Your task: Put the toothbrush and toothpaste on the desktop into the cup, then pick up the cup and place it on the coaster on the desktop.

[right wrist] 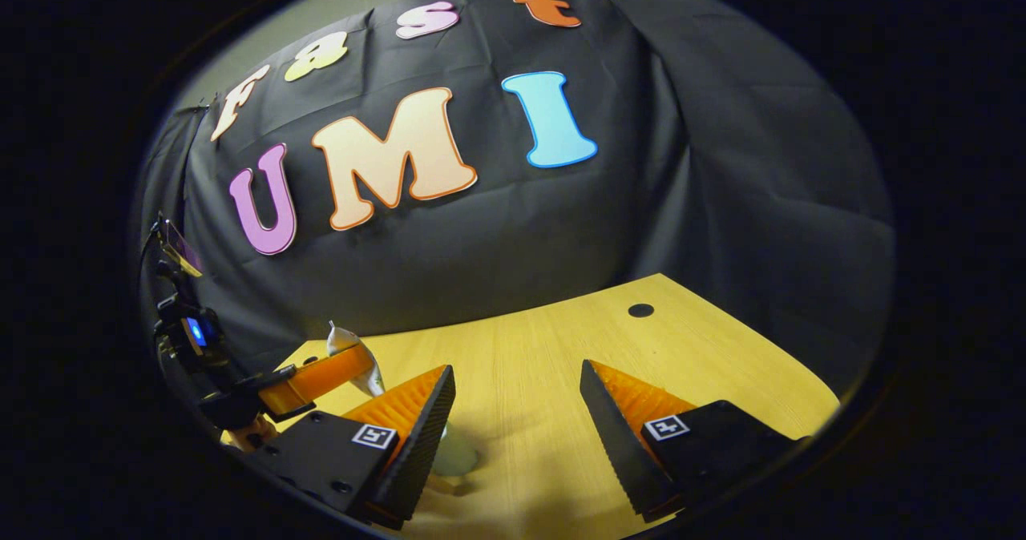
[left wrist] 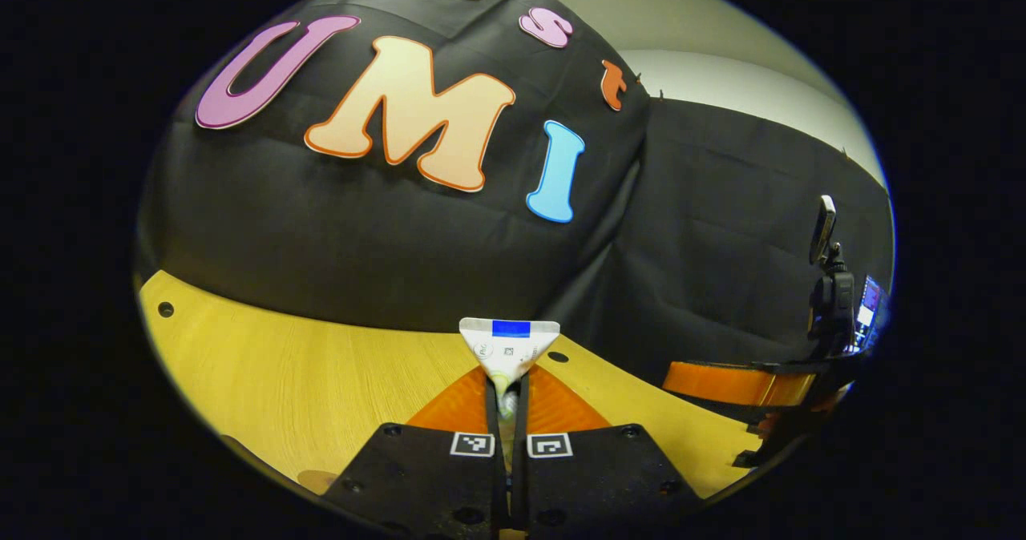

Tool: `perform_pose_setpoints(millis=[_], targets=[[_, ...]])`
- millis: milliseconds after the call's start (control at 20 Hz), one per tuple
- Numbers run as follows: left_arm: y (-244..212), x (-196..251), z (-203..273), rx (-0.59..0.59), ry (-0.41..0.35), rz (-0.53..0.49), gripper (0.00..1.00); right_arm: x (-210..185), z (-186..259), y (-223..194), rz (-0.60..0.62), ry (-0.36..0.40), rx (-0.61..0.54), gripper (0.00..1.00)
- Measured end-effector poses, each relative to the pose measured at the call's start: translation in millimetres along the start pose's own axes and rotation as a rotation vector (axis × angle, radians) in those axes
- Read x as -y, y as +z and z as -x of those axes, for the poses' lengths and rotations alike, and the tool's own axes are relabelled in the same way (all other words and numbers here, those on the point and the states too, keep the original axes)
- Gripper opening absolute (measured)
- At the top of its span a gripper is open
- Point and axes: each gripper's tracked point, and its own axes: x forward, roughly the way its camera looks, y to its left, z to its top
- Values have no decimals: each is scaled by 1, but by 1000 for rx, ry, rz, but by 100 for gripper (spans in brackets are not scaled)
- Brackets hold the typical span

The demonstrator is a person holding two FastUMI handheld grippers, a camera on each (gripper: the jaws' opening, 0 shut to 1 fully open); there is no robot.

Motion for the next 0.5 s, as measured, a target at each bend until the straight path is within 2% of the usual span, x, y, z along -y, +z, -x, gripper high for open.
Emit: perform_pose_setpoints(millis=[150, 300, 400, 450, 500], targets=[[-18, 0, 1, -39, 0, -40, 1, 4, 9, -6, -3, -2, -18, 96], [-30, 4, 3, -67, -10, -61, 7, 0, 18, -5, 22, 7, -18, 96], [-31, 8, 8, -72, -12, -42, 17, -4, 22, -2, 36, 15, -19, 96], [-32, 8, 11, -76, -5, -36, 28, -6, 24, -2, 40, 18, -23, 96], [-34, 8, 13, -84, 0, -31, 31, -8, 26, -2, 42, 22, -29, 96]])
